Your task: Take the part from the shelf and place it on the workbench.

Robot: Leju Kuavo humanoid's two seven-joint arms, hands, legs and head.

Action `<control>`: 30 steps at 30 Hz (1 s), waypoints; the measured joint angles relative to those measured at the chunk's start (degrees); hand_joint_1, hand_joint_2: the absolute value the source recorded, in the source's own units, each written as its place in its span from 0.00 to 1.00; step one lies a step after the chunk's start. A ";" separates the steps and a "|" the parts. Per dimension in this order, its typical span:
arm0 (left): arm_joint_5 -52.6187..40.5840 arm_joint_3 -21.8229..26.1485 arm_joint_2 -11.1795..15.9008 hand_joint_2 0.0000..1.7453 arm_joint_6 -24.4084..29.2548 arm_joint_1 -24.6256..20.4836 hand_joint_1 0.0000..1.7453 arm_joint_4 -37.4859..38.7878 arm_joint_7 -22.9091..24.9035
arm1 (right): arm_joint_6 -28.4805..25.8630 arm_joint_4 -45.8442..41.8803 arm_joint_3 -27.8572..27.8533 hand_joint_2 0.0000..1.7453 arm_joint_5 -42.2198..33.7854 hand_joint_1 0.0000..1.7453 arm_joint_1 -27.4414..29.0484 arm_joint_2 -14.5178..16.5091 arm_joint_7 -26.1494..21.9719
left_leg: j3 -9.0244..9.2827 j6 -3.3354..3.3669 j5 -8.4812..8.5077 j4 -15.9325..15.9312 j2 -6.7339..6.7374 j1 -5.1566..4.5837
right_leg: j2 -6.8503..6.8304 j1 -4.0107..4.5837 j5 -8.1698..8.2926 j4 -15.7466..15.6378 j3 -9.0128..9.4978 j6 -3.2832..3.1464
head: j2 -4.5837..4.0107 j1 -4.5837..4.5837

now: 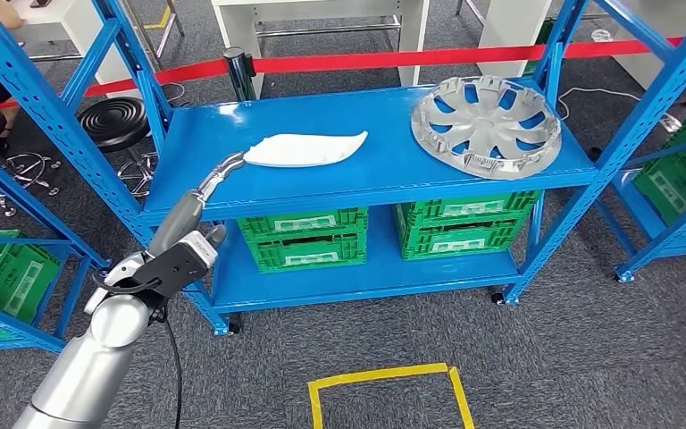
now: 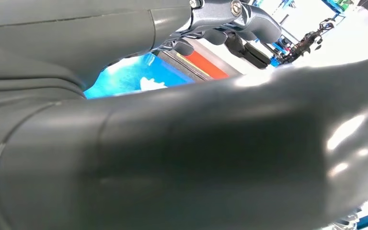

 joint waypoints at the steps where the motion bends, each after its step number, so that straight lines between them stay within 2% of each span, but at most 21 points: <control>1: 0.00 -0.02 -0.03 0.00 0.00 -0.03 0.00 0.05 0.00 | -0.04 0.00 -0.09 0.00 0.01 0.00 -0.01 0.00 0.07 | 0.02 -0.47 -0.01 -0.05 0.00 0.05 | -0.01 0.02 -0.01 0.01 0.00 -0.02 | 0.00 0.00; 2: 0.00 -0.04 -0.06 0.00 0.00 -0.07 0.00 0.10 0.00 | -0.06 0.00 -0.19 0.00 0.03 0.00 -0.03 0.00 0.13 | -0.02 -0.74 -0.09 0.01 -0.01 0.04 | -0.01 -0.08 0.02 -0.10 0.03 0.04 | 0.00 0.01; 3: 0.01 -0.06 -0.07 0.00 0.01 -0.11 0.00 0.16 0.01 | -0.09 0.00 -0.30 0.00 0.04 0.00 -0.05 0.03 0.18 | -0.07 -0.63 -0.20 0.02 -0.03 -0.02 | -0.03 -0.21 0.07 -0.30 0.12 0.19 | 0.00 0.00; 5: 0.05 -0.12 -0.13 0.00 0.01 -0.25 0.00 0.15 0.01 | -0.18 -0.01 -0.47 0.00 0.07 0.00 -0.18 0.06 0.28 | 0.57 0.20 0.00 -1.16 0.03 0.03 | -0.14 -0.39 0.34 -1.07 0.68 0.72 | 0.00 -0.01; 7: 0.19 -0.20 -0.22 0.00 0.02 -0.58 0.00 0.04 -0.05 | -0.32 -0.02 -0.55 0.00 0.09 0.00 -0.32 0.05 0.39 | 2.18 1.19 0.79 -3.58 0.17 0.40 | -0.19 -0.13 -0.47 0.11 0.38 1.03 | 0.00 0.09; 9: 0.31 -0.39 -0.30 0.00 0.03 -0.89 0.00 0.03 -0.01 | -0.52 -0.02 -0.62 0.00 0.08 0.00 -0.38 0.04 0.51 | 3.09 1.47 1.27 -4.69 0.30 0.66 | -0.12 -0.06 -3.32 5.83 -2.51 1.31 | -0.01 0.32; 10: 0.33 -0.52 -0.31 0.00 0.03 -0.91 0.00 0.06 0.04 | -0.61 -0.02 -0.67 0.00 0.07 0.00 -0.40 0.04 0.57 | 3.10 1.36 1.24 -4.61 0.36 0.72 | -0.09 -0.22 -4.84 9.54 -4.55 1.59 | -0.01 0.38; 11: 0.33 -0.66 -0.34 0.00 0.04 -0.78 0.00 0.10 0.07 | -0.67 -0.02 -0.70 0.00 0.06 0.00 -0.40 0.04 0.62 | 3.07 1.18 1.08 -4.38 0.37 0.83 | -0.08 -0.45 -5.61 12.31 -6.19 1.96 | -0.01 0.43; 12: 0.33 -0.77 -0.36 0.00 0.03 -0.63 0.00 0.12 0.07 | -0.70 -0.03 -0.73 0.00 0.06 0.00 -0.38 0.04 0.66 | 3.04 0.93 0.79 -4.03 0.35 1.02 | -0.10 -0.73 -5.33 13.24 -6.95 2.35 | 0.00 0.43; 13: 0.33 -0.85 -0.38 0.00 0.03 -0.52 0.00 0.13 0.07 | -0.73 -0.03 -0.74 0.00 0.07 0.00 -0.37 0.03 0.67 | 3.02 0.56 0.41 -3.55 0.31 1.30 | -0.14 -1.07 -4.01 12.18 -6.68 2.79 | 0.00 0.43; 15: 0.33 -0.96 -0.42 0.00 0.04 -0.46 0.00 0.14 0.07 | -0.78 -0.02 -0.80 0.00 0.08 0.00 -0.36 0.02 0.67 | 2.83 -0.60 -0.84 -1.90 0.24 1.97 | -0.24 -1.79 -0.34 5.51 -3.65 3.80 | 0.00 0.46; 16: 0.33 -0.99 -0.41 0.00 0.04 -0.48 0.00 0.14 0.09 | -0.78 0.02 -0.84 0.00 0.08 0.00 -0.37 0.11 0.66 | 2.49 -1.26 -1.61 -0.80 0.18 2.12 | -0.11 -1.96 0.55 2.86 -2.35 3.83 | 0.00 0.55; 17: 0.33 -1.03 -0.40 0.00 0.05 -0.48 0.00 0.11 0.07 | -0.78 0.05 -0.89 0.00 0.07 0.00 -0.39 0.16 0.66 | 2.16 -1.82 -2.24 0.09 0.15 2.14 | 0.01 -2.03 0.73 1.38 -1.62 3.54 | 0.00 0.58; 18: 0.33 -1.08 -0.40 0.00 0.06 -0.47 0.00 0.09 0.06 | -0.79 0.09 -0.93 0.00 0.07 0.00 -0.40 0.20 0.66 | 1.94 -2.22 -2.62 0.54 0.10 2.05 | 0.19 -1.91 0.10 1.48 -1.62 2.95 | 0.00 0.58; 20: 0.33 -1.19 -0.42 0.00 0.07 -0.46 0.00 0.04 0.04 | -0.86 0.11 -0.98 0.00 0.07 0.00 -0.44 0.12 0.69 | 1.99 -2.69 -2.83 0.53 0.05 2.07 | 0.31 -1.77 -0.26 1.82 -1.67 1.62 | -0.01 0.47; 22: 0.33 -1.26 -0.40 0.00 0.10 -0.56 0.00 -0.01 0.09 | -0.95 0.11 -0.99 0.00 0.12 0.00 -0.47 0.08 0.75 | 1.40 -2.86 -3.67 1.98 0.00 2.18 | 0.36 -1.73 -0.53 1.76 -1.28 0.79 | -0.01 0.31; 24: 0.32 -1.30 -0.36 0.00 0.12 -0.70 0.00 -0.06 0.13 | -1.12 0.11 -1.01 0.00 0.16 0.00 -0.47 0.09 0.90 | -1.93 -2.72 -6.04 8.08 -0.04 1.93 | 0.36 -1.63 -0.96 1.66 -0.80 0.12 | 0.00 0.15; 26: 0.23 -1.34 -0.29 0.00 0.12 -0.60 0.00 -0.01 0.14 | -1.34 0.11 -1.01 0.00 0.17 0.00 -0.49 0.12 1.13 | -6.85 -2.37 -7.92 15.73 -0.08 1.53 | 0.38 -1.34 -1.58 1.64 -0.28 -0.33 | 0.00 0.10; 27: 0.15 -1.37 -0.25 0.00 0.12 -0.49 0.00 0.03 0.15 | -1.44 0.11 -1.01 0.00 0.19 0.00 -0.48 0.13 1.26 | -8.46 -2.03 -7.46 17.50 -0.11 1.36 | 0.45 -1.17 -1.96 1.64 0.15 -0.43 | 0.00 0.11; 28: 0.07 -1.38 -0.22 0.00 0.12 -0.42 0.00 0.06 0.15 | -1.51 0.11 -1.01 0.00 0.20 0.00 -0.47 0.13 1.35 | -9.02 -1.58 -5.86 17.13 -0.16 1.15 | 0.55 -1.01 -2.39 1.63 0.74 -0.47 | 0.00 0.10; 30: -0.03 -1.41 -0.16 0.00 0.12 -0.44 0.00 0.08 0.15 | -1.55 0.11 -1.01 0.00 0.23 0.00 -0.43 0.16 1.44 | -7.35 -0.40 -0.68 10.99 -0.34 0.57 | 0.74 -0.84 -3.32 1.51 2.04 -0.32 | 0.00 0.10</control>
